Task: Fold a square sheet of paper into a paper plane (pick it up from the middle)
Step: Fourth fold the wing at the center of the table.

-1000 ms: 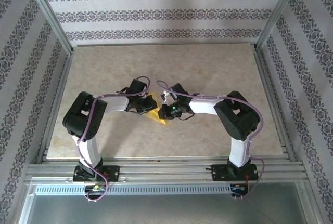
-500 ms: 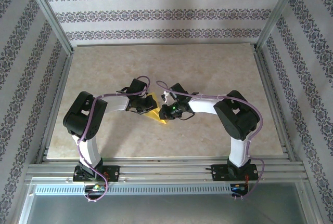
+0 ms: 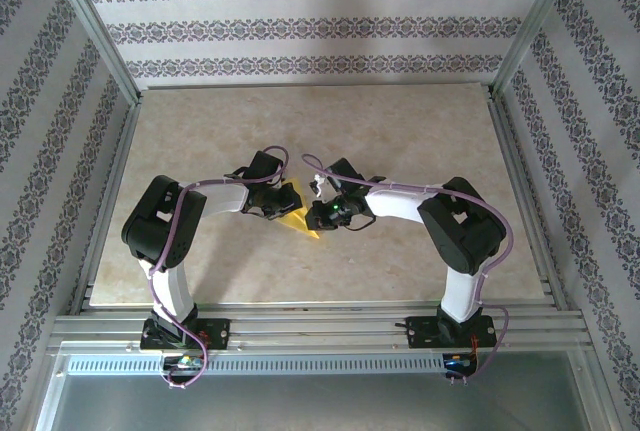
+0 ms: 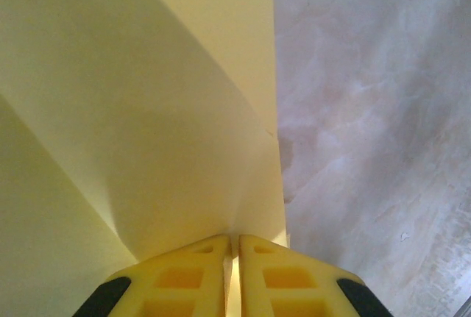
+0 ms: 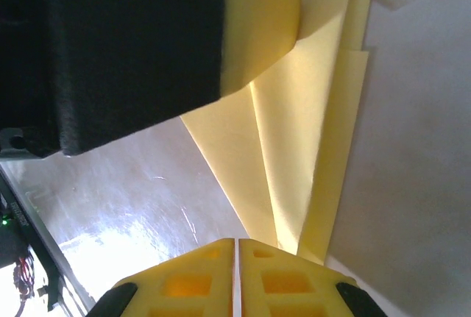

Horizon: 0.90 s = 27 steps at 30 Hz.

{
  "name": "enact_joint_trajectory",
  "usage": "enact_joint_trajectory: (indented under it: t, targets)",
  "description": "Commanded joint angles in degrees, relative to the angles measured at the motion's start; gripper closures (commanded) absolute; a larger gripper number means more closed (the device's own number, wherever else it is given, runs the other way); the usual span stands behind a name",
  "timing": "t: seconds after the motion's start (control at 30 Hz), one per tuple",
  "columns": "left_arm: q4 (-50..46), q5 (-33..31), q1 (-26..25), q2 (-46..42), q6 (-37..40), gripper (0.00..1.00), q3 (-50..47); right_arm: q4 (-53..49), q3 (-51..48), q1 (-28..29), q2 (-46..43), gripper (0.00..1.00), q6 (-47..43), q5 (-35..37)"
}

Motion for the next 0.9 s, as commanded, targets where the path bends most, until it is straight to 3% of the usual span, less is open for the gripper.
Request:
enact_joint_trajectory:
  t: [0.0, 0.87]
  targets:
    - [-5.3, -3.4, 0.5, 2.6, 0.4, 0.86, -0.2, -2.1, 0.1, 0.6, 1.3, 0.87, -1.5, 0.2]
    - [-6.9, -3.8, 0.4, 3.5, 0.2, 0.86, 0.3, -4.1, -0.4, -0.5, 2.3, 0.87, -1.9, 3.9]
